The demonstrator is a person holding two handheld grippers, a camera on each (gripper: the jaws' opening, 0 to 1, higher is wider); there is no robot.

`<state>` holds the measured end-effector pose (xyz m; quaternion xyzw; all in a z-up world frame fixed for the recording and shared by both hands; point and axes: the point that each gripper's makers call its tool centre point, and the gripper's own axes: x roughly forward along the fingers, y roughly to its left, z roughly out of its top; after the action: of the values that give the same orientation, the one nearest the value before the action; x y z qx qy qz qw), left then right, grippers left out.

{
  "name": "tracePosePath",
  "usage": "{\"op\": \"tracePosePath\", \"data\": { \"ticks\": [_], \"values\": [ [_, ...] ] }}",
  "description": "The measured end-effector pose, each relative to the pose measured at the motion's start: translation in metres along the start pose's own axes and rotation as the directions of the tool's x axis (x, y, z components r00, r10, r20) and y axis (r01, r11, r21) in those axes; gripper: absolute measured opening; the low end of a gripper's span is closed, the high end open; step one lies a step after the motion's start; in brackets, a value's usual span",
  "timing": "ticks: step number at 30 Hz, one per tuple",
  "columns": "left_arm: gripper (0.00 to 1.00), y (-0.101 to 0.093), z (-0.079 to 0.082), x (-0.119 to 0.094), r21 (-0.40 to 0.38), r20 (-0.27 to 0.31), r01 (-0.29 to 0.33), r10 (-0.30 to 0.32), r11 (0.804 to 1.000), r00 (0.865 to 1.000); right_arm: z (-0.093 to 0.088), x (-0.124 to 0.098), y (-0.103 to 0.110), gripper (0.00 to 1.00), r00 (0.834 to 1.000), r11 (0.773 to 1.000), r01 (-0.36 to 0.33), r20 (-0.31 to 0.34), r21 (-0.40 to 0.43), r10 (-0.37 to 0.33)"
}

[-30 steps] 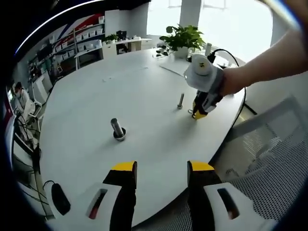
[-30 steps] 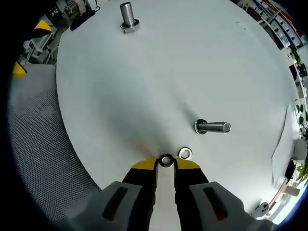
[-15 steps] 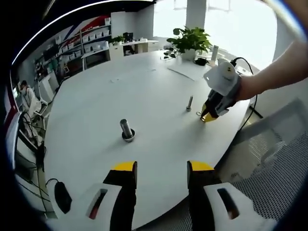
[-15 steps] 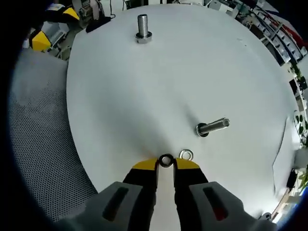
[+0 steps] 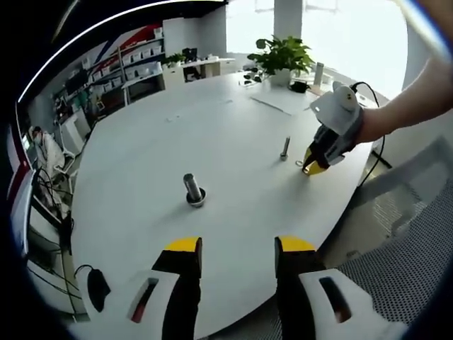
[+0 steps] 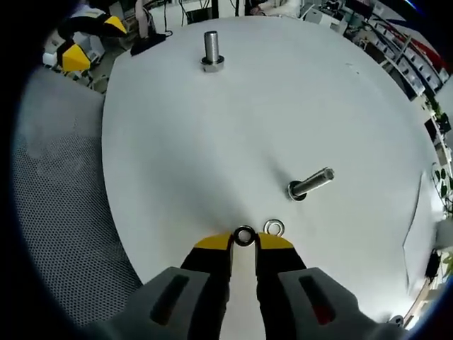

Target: Place the washer onto the threaded stud by aligning its center hole with the stud, sliding it down to the base, and recovering from edge contact or off-axis alignment until the washer reaches the visible bottom stop.

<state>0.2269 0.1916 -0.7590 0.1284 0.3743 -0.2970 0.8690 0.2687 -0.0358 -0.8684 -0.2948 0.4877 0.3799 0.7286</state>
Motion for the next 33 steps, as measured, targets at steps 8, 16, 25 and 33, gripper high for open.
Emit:
{"op": "tracePosePath", "data": {
  "ticks": [8, 16, 25, 33],
  "values": [
    [0.39, -0.005, 0.000, 0.001, -0.011, -0.001, 0.025, -0.025, 1.000, 1.000, 0.000, -0.001, 0.000, 0.14, 1.000, 0.997, 0.000, -0.002, 0.083, 0.000],
    [0.37, -0.005, -0.001, 0.000, -0.036, -0.009, 0.027, -0.027, 0.999, 1.000, 0.006, -0.014, 0.000, 0.13, 0.999, 0.968, -0.023, 0.036, 0.251, 0.015],
    [0.37, -0.009, -0.003, 0.000, -0.098, -0.017, 0.063, -0.065, 0.993, 0.998, 0.020, -0.047, -0.028, 0.14, 0.994, 0.936, 0.014, 0.099, 0.352, -0.052],
    [0.37, -0.009, 0.002, -0.002, -0.086, 0.003, 0.061, -0.061, 0.994, 0.998, 0.051, -0.061, -0.050, 0.14, 0.983, 0.949, 0.047, 0.156, 0.311, -0.100]
  ]
}}
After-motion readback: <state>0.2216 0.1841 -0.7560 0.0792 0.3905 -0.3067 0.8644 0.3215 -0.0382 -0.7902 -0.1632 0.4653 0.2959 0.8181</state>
